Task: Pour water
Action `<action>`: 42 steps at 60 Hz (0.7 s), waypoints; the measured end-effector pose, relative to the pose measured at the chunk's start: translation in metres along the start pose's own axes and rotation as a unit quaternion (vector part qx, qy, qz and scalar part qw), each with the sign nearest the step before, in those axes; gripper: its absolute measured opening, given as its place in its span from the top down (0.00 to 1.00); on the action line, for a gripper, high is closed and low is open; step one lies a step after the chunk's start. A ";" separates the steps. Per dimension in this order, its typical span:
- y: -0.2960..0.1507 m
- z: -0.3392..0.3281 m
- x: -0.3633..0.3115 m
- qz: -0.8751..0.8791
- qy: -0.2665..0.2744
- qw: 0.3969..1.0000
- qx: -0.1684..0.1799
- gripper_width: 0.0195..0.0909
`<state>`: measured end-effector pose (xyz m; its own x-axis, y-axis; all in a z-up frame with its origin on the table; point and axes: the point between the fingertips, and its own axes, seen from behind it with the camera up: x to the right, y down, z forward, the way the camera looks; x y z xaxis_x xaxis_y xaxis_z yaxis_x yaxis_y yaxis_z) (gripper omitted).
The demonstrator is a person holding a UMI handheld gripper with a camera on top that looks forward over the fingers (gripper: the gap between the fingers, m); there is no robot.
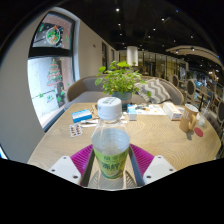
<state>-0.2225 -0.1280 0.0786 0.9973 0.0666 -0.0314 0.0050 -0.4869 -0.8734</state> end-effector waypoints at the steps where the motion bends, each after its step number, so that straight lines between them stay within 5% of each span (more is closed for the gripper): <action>1: 0.001 0.003 0.001 -0.002 0.003 1.000 0.001 0.43; 21: -0.012 0.008 -0.008 -0.016 -0.026 0.999 0.013 0.76; 42: -0.140 -0.016 0.014 0.118 -0.105 0.985 0.066 0.76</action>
<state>-0.2077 -0.0733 0.2081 0.9324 0.1503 -0.3288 -0.2488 -0.3931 -0.8852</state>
